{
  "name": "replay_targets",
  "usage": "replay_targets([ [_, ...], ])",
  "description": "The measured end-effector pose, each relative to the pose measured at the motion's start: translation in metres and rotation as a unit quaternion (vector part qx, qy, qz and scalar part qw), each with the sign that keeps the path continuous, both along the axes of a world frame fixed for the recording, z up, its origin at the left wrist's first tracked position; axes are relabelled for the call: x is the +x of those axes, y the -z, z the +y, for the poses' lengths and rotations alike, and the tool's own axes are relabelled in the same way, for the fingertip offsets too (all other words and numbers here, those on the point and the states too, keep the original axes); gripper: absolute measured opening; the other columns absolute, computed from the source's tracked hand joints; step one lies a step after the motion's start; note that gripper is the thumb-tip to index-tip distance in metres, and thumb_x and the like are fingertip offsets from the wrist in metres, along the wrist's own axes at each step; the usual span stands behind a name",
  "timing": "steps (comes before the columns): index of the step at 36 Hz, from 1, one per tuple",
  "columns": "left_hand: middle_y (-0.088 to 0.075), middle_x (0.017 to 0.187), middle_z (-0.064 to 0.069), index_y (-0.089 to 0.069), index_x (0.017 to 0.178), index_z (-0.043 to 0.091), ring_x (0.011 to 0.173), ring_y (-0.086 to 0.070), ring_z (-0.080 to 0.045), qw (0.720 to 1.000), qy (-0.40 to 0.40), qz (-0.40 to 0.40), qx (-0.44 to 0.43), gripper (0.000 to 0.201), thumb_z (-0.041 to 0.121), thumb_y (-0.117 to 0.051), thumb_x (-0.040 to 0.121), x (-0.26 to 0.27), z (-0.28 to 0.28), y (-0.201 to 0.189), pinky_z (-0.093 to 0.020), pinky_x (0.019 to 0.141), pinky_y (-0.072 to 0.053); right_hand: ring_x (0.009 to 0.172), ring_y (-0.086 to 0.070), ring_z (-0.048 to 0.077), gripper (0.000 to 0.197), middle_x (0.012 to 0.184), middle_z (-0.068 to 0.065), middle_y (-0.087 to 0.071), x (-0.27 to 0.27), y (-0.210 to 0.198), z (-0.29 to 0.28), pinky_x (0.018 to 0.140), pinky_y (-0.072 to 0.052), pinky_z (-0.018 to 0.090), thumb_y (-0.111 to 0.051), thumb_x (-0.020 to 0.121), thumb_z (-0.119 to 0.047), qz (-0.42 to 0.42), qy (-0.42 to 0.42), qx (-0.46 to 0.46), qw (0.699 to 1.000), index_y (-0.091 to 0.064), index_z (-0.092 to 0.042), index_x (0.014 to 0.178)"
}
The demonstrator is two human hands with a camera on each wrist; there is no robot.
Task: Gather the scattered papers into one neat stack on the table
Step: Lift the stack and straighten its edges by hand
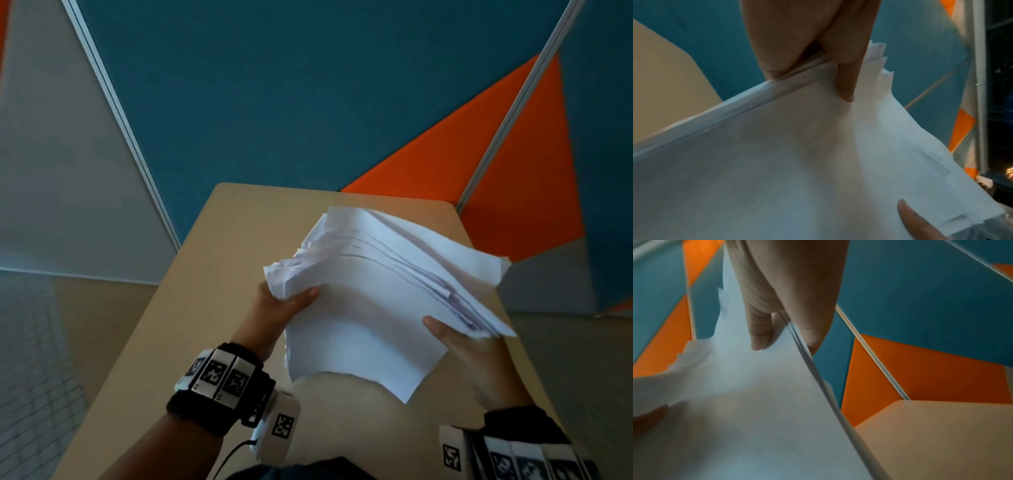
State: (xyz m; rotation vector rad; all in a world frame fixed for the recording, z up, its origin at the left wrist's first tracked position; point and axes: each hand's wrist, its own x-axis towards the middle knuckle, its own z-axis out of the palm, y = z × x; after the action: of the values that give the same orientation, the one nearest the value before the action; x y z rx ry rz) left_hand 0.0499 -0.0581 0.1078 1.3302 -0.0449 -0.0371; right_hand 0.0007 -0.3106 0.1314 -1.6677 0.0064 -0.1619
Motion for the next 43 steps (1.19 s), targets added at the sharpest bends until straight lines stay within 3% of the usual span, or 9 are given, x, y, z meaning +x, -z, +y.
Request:
replay_targets([
  [6,-0.07,0.107,-0.01,-0.065,0.107,0.007,0.098,-0.068,-0.019,0.999,-0.021,-0.037,0.006,0.043,0.015,-0.075,0.066,0.003,-0.003,-0.007,-0.03,0.083,-0.057,0.065,-0.062,-0.019,0.045,0.059,-0.033,-0.067,0.003,-0.006,-0.01,0.056,-0.044,-0.003,-0.068,0.075,0.004,-0.011,0.024,0.001,1.0,-0.066,-0.04,0.067],
  [10,-0.072,0.096,0.0,-0.061,0.105,0.003,0.091,-0.069,-0.012,0.999,-0.038,-0.035,-0.008,0.043,0.013,-0.074,0.065,0.001,-0.006,0.004,-0.022,0.075,-0.056,0.091,-0.067,-0.006,0.041,0.089,-0.025,-0.074,0.004,0.01,-0.012,0.073,-0.053,0.006,-0.072,0.07,0.006,-0.012,0.029,-0.015,0.999,-0.068,-0.024,0.098],
  [15,-0.07,0.087,0.012,-0.056,0.103,-0.001,0.085,-0.066,-0.004,0.997,-0.038,-0.051,-0.05,0.051,0.021,-0.074,0.061,0.006,-0.011,0.002,-0.015,0.071,-0.054,0.09,-0.07,0.002,0.045,0.088,-0.018,-0.076,0.003,0.011,-0.009,0.075,-0.054,0.011,-0.071,0.07,0.008,-0.033,0.028,-0.023,0.999,-0.072,-0.031,0.094],
  [21,-0.069,0.087,0.013,-0.059,0.09,0.017,0.084,-0.066,-0.002,0.996,-0.023,-0.078,-0.049,0.033,0.025,-0.07,0.06,0.007,-0.009,-0.004,-0.014,0.072,-0.053,0.064,-0.061,-0.022,0.044,0.059,-0.038,-0.066,0.001,-0.011,-0.013,0.052,-0.043,-0.003,-0.066,0.072,0.014,0.011,-0.024,-0.02,0.999,-0.06,-0.029,0.082],
  [25,-0.063,0.094,0.002,-0.059,0.096,0.016,0.087,-0.061,-0.005,0.996,-0.018,-0.081,-0.031,0.039,0.03,-0.07,0.061,0.006,-0.008,-0.008,-0.015,0.076,-0.052,0.077,-0.06,-0.023,0.05,0.066,-0.038,-0.067,0.001,-0.015,-0.025,0.058,-0.048,0.001,-0.065,0.071,0.015,0.046,-0.066,-0.014,0.997,-0.059,-0.033,0.087],
  [29,-0.058,0.095,-0.003,-0.061,0.098,0.022,0.087,-0.056,-0.012,0.997,-0.006,-0.074,-0.018,0.048,0.042,-0.078,0.057,0.005,-0.01,-0.014,-0.022,0.079,-0.047,0.075,-0.058,-0.027,0.04,0.075,-0.038,-0.068,0.004,-0.022,-0.026,0.068,-0.049,0.004,-0.075,0.057,-0.014,0.068,-0.119,-0.009,0.991,-0.068,-0.048,0.076],
  [32,-0.051,0.095,-0.011,-0.061,0.093,0.024,0.084,-0.053,-0.016,0.997,0.004,-0.072,-0.009,0.035,0.036,-0.072,0.061,0.003,-0.015,-0.021,-0.023,0.073,-0.044,0.079,-0.064,-0.017,0.035,0.093,-0.012,-0.075,0.007,-0.025,-0.025,0.072,-0.052,0.008,-0.085,0.053,-0.03,0.064,-0.134,-0.02,0.989,-0.071,-0.031,0.085],
  [35,-0.059,0.089,-0.006,-0.06,0.095,0.014,0.078,-0.06,-0.009,0.997,0.0,-0.08,-0.01,0.035,0.032,-0.067,0.065,0.003,-0.021,-0.024,-0.017,0.069,-0.051,0.092,-0.063,-0.012,0.058,0.1,-0.025,-0.071,0.01,-0.017,-0.029,0.084,-0.047,0.022,-0.084,0.043,-0.053,0.061,-0.108,-0.046,0.991,-0.067,-0.041,0.097],
  [43,-0.065,0.096,-0.012,-0.056,0.104,0.001,0.089,-0.063,-0.019,0.997,-0.02,-0.076,-0.012,0.051,0.035,-0.065,0.067,-0.001,-0.028,-0.03,-0.029,0.081,-0.051,0.079,-0.067,-0.01,0.052,0.079,-0.029,-0.073,0.016,-0.004,-0.031,0.06,-0.05,0.004,-0.07,0.068,0.012,0.044,-0.122,-0.058,0.99,-0.062,-0.035,0.089],
])
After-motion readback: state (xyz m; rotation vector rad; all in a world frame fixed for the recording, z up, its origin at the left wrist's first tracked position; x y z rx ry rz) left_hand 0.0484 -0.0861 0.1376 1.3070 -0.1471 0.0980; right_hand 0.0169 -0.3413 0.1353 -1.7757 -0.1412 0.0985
